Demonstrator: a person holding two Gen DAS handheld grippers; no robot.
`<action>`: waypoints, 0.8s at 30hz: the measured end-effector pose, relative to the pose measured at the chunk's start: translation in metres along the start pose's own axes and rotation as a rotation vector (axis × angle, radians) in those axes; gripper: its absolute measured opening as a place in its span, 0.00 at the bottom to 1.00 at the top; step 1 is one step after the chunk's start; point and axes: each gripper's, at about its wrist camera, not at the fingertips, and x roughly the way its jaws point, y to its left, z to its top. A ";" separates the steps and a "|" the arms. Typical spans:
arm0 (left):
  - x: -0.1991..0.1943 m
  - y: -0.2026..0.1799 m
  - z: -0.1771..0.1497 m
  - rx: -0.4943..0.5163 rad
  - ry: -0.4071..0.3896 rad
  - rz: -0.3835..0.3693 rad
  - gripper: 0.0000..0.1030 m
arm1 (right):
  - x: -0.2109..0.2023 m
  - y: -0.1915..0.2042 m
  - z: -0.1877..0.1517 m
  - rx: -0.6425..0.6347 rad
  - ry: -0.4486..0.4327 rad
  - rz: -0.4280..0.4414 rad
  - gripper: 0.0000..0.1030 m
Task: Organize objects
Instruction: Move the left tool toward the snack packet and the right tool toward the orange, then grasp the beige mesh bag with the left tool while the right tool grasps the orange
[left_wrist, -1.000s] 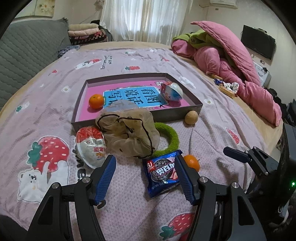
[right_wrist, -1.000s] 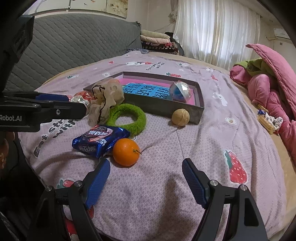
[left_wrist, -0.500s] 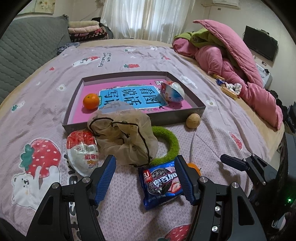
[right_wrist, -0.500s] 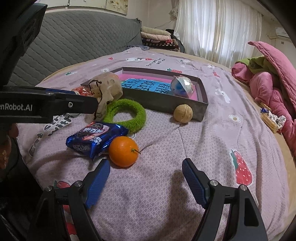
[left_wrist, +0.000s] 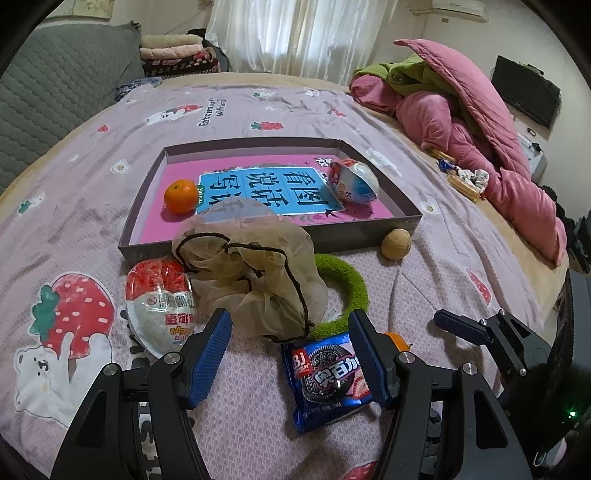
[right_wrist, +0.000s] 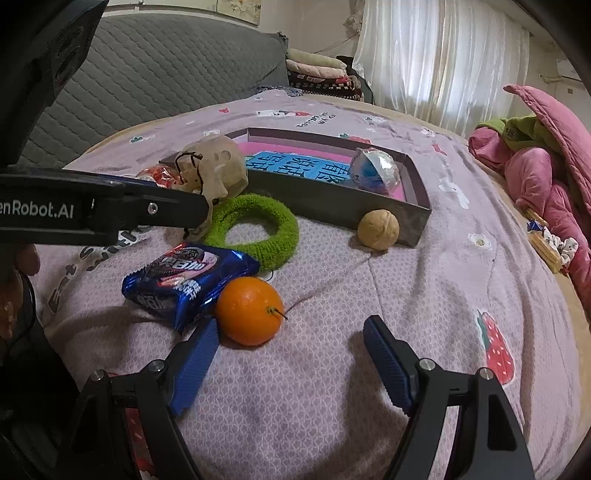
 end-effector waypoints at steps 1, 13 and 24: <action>0.001 0.000 0.000 -0.004 -0.002 -0.001 0.65 | 0.001 0.000 0.001 -0.001 0.001 0.003 0.77; 0.013 -0.006 0.011 0.002 -0.012 0.024 0.65 | 0.014 0.000 0.010 0.006 0.005 0.032 0.75; 0.023 0.007 0.019 -0.027 -0.014 0.049 0.65 | 0.022 0.000 0.016 -0.016 -0.008 0.044 0.70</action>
